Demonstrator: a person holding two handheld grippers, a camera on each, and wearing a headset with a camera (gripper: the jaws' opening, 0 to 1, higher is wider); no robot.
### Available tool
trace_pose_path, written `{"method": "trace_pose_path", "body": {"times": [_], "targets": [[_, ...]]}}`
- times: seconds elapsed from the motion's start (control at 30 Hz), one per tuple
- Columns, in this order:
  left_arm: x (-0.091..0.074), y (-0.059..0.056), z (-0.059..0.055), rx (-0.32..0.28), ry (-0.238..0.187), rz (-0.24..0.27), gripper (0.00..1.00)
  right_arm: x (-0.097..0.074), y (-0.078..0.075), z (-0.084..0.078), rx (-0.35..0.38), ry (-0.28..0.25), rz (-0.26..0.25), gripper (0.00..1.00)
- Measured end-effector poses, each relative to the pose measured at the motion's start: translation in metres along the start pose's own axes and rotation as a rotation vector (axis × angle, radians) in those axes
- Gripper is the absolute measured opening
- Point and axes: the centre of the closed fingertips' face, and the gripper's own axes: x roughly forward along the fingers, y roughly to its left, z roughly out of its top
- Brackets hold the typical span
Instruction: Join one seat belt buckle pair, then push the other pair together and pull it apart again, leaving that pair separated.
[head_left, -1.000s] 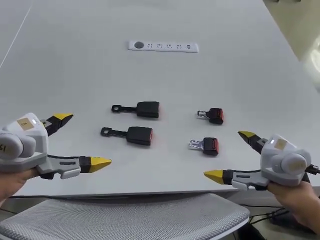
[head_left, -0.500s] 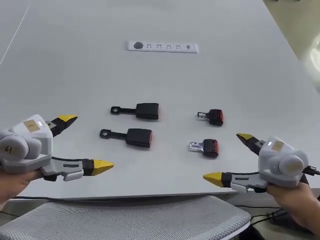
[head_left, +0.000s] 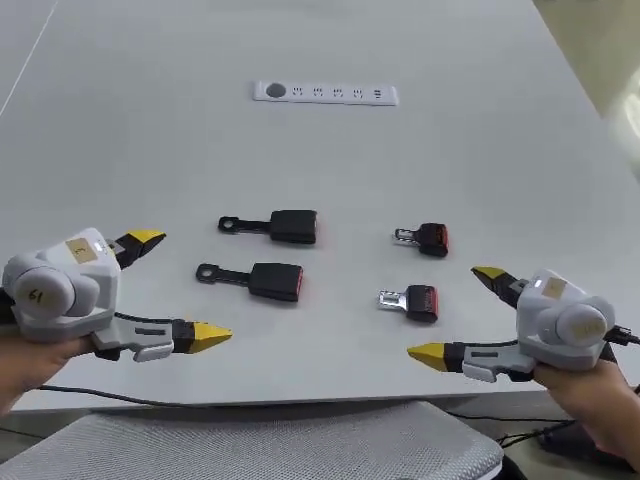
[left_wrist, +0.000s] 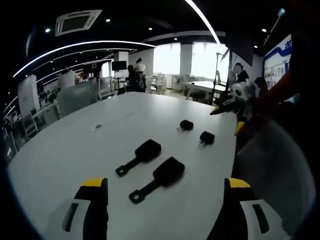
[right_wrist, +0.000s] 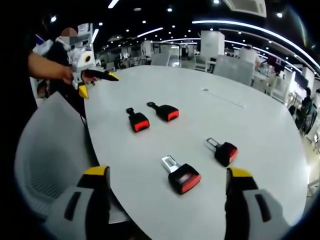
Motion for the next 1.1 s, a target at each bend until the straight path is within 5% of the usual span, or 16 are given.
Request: {"method": "trace_pose_path", "body": {"times": [0.47, 1.1], "targets": [[0.033, 0.014, -0.003, 0.009, 0.044, -0.036, 0.95, 0.021, -0.017, -0.015, 0.000, 0.065, 0.048, 0.95], [0.087, 0.009, -0.025, 0.142, 0.167, -0.185, 0.82, 0.043, -0.021, -0.036, -0.018, 0.142, 0.164, 0.92]]}}
